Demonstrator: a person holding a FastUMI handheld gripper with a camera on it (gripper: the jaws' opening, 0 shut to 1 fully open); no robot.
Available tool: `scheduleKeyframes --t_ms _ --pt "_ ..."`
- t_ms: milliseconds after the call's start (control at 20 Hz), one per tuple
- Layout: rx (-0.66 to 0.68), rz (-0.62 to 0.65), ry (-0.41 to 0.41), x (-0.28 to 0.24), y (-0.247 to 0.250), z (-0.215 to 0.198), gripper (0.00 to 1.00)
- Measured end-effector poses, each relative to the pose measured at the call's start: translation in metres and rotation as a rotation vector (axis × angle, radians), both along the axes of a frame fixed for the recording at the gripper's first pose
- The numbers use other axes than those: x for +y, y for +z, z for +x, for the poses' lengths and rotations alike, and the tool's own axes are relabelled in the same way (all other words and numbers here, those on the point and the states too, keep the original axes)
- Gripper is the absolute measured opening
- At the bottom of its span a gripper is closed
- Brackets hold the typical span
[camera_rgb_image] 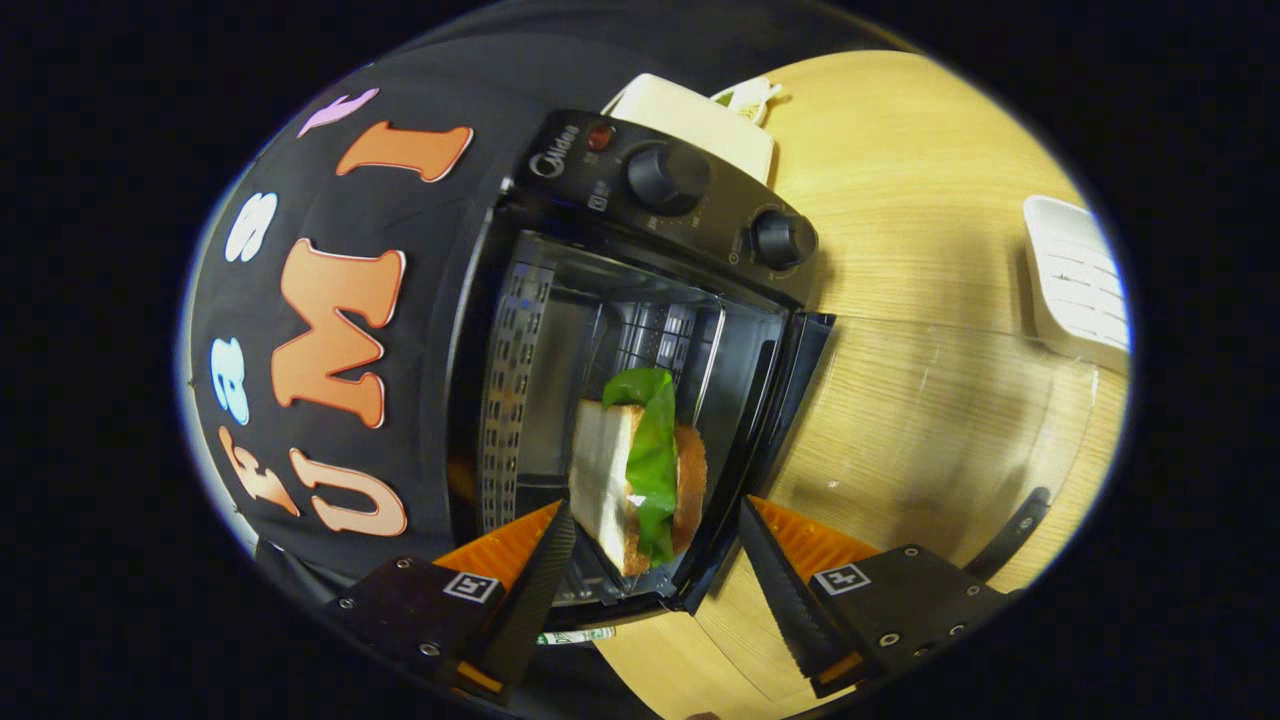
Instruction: Open the toaster oven, put the food inside, and close the toaster oven door.
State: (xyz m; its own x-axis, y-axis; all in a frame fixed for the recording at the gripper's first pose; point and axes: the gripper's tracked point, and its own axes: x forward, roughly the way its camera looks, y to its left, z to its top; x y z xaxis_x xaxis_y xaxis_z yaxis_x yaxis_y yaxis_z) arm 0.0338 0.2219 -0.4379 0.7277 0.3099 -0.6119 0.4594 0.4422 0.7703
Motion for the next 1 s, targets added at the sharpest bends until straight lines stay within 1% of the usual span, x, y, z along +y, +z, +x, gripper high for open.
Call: scheduleKeyframes --t_ms 100,200,300,450,600,750,850,1000 --pt "-0.037 -0.019 0.02 -0.006 0.018 -0.01 0.98" --pt "-0.066 -0.087 0.069 -0.015 0.035 -0.026 0.98" --pt "-0.108 -0.243 0.139 -0.024 0.047 -0.045 0.98" --pt "-0.176 -0.468 0.313 -0.026 0.057 -0.078 0.98" --pt "-0.179 -0.644 0.438 -0.034 0.048 -0.109 0.98" --pt "-0.165 -0.768 0.55 -0.044 0.029 -0.136 0.98" --pt "-0.137 -0.825 0.621 -0.047 0.011 -0.151 0.99" --pt "-0.109 -0.889 0.708 -0.051 -0.009 -0.159 0.99"
